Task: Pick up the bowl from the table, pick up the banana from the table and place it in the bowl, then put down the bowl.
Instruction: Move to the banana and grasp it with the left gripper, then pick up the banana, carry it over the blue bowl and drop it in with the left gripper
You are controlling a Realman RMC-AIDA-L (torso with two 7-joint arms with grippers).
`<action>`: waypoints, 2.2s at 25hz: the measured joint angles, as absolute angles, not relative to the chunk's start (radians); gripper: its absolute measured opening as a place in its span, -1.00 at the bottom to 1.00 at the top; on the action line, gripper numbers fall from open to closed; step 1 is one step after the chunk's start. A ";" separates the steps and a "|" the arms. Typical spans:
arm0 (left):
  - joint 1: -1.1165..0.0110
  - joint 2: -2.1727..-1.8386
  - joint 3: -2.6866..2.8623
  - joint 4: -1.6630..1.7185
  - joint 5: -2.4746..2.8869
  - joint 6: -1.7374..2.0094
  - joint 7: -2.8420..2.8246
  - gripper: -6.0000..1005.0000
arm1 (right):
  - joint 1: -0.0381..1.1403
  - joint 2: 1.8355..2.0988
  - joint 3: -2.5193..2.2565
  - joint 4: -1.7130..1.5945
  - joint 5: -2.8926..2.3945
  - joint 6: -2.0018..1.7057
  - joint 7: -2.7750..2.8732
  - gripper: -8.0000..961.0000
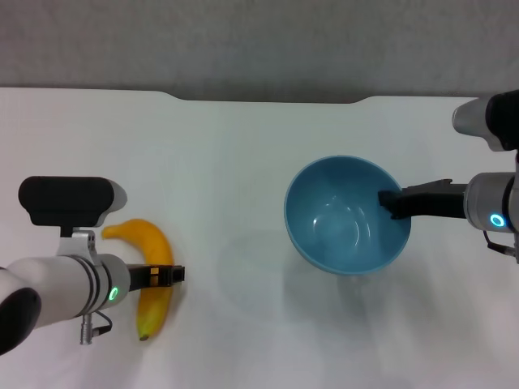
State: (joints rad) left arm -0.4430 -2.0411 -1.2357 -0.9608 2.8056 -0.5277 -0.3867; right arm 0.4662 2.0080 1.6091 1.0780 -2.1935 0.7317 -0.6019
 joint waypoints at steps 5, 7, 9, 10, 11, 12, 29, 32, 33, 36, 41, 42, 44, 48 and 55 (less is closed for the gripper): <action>-0.437 -2.042 -1.238 -0.962 2.805 -0.515 -0.387 0.37 | 0.466 2.008 1.609 1.075 -2.194 0.730 -0.602 -0.92; -0.435 -2.042 -1.243 -0.965 2.805 -0.513 -0.387 0.28 | 0.463 2.008 1.609 1.071 -2.194 0.730 -0.602 -0.92; -0.429 -2.041 -1.247 -0.975 2.805 -0.513 -0.387 0.20 | 0.457 2.008 1.609 1.072 -2.194 0.729 -0.602 -0.91; -0.424 -2.040 -1.250 -0.983 2.806 -0.513 -0.387 0.15 | 0.454 2.008 1.609 1.073 -2.194 0.729 -0.602 -0.91; -0.414 -2.039 -1.254 -0.997 2.809 -0.513 -0.387 0.11 | 0.452 2.008 1.609 1.072 -2.194 0.728 -0.602 -0.91; -0.406 -2.038 -1.257 -1.008 2.812 -0.513 -0.386 0.06 | 0.452 2.008 1.609 1.071 -2.194 0.728 -0.603 -0.91; -0.124 -2.035 -1.406 -1.516 2.692 -0.535 -0.189 0.05 | 0.496 2.006 1.569 0.964 -2.119 0.710 -0.607 -0.91; -0.118 -2.036 -1.394 -1.565 2.592 -0.527 -0.107 0.06 | 0.541 2.007 1.532 0.914 -2.086 0.705 -0.607 -0.91; -0.119 -2.037 -1.384 -1.576 2.559 -0.523 -0.079 0.06 | 0.555 2.008 1.521 0.899 -2.073 0.702 -0.606 -0.91; -0.133 -2.038 -1.347 -1.597 2.454 -0.505 0.019 0.07 | 0.596 2.009 1.498 0.850 -2.022 0.700 -0.605 -0.91; -0.166 -2.040 -1.311 -1.594 2.336 -0.486 0.108 0.09 | 0.660 2.010 1.451 0.786 -1.943 0.689 -0.608 -0.91; -0.166 -2.040 -1.311 -1.594 2.336 -0.486 0.108 0.09 | 0.660 2.010 1.451 0.786 -1.943 0.689 -0.608 -0.91; -0.173 -2.040 -1.284 -1.583 2.302 -0.465 0.144 0.10 | 0.675 2.011 1.445 0.782 -1.921 0.686 -0.607 -0.91; -0.196 -2.040 -1.245 -1.554 2.277 -0.449 0.177 0.11 | 0.707 2.011 1.441 0.771 -1.895 0.686 -0.605 -0.91; -0.219 -2.041 -1.212 -1.493 2.257 -0.397 0.185 0.14 | 0.729 2.013 1.429 0.766 -1.864 0.690 -0.605 -0.91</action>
State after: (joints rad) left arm -0.2188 -2.0407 -1.2119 -1.4929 2.2569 -0.3968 0.1853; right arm 0.7294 2.0125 1.4292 0.7656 -1.8643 0.6897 -0.6054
